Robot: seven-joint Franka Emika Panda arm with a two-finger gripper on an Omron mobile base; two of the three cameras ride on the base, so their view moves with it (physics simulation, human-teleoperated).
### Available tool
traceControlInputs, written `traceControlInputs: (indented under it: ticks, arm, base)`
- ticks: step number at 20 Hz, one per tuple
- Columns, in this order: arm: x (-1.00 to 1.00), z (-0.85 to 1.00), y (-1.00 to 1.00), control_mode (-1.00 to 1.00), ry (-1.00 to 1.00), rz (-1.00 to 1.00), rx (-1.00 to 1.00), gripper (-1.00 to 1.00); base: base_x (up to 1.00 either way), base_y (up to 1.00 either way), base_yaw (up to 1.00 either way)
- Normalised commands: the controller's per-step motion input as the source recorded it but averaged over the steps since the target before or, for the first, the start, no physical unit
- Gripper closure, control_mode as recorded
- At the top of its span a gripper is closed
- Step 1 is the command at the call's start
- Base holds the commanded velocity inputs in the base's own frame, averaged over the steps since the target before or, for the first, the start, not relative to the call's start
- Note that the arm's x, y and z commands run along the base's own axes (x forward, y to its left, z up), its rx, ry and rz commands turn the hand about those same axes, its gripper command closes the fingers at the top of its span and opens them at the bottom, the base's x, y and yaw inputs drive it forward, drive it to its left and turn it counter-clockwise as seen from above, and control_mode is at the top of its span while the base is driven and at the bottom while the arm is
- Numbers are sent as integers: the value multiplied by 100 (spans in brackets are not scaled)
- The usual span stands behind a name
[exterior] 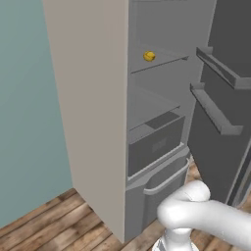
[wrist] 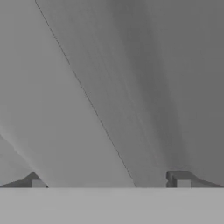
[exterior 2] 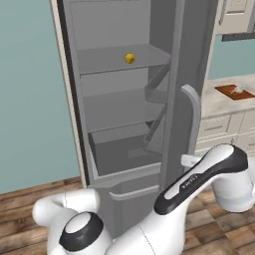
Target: Retrieve a lemon from the fridge and place it on the cutting board with the fish.
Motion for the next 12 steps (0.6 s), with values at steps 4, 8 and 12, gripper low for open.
traceControlInputs:
  ticks: [4, 8, 12]
  arm:
    - [-1, 0, -45, -100, 13, -37, -1, -100]
    - [-29, 0, -45, -100, 5, -47, 0, -100]
    - [-42, 1, -52, -100, 0, -45, 0, -100]
  base:
    - [0, 0, 0]
    - [0, 0, 0]
    - [0, 0, 0]
